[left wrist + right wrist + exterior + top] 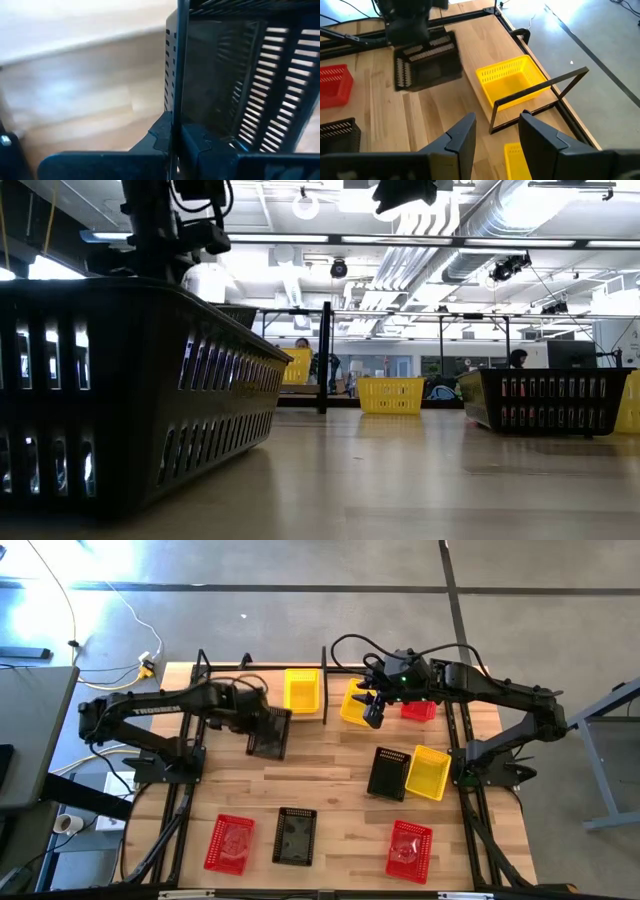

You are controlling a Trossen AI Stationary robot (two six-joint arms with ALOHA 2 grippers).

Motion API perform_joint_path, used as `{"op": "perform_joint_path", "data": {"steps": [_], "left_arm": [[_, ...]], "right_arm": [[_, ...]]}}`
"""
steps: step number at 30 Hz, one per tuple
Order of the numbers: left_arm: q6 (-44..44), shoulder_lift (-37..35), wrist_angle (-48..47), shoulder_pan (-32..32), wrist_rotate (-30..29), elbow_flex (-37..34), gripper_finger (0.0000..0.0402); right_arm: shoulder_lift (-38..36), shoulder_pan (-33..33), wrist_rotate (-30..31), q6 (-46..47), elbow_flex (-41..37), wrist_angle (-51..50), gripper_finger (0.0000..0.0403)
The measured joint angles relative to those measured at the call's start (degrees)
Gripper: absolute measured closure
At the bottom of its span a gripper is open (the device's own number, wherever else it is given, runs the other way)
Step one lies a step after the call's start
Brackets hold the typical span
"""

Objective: Stack baskets on shelf by color
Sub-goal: Put the top left black bin on the shelf

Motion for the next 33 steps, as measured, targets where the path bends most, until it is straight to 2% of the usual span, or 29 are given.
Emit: {"op": "perform_joint_path", "data": {"steps": [9,15,21,33], "left_arm": [[9.7,-1.1,0.3,12.5,0.1,0.0,0.0401],[16.1,-1.1,3.6,20.7,3.4,0.0,0.0401],[20.0,0.6,4.7,27.4,4.3,0.0,0.0401],[25.4,6.4,9.4,33.3,10.2,0.0,0.0401]], "right_arm": [[0.0,0.0,0.6,0.0,0.0,0.1,0.0269],[0.0,0.0,0.7,0.0,0.0,0.1,0.0269],[0.0,0.0,2.6,0.0,0.0,0.1,0.0269],[0.0,-0.2,5.8,0.0,0.0,0.1,0.0269]]}}
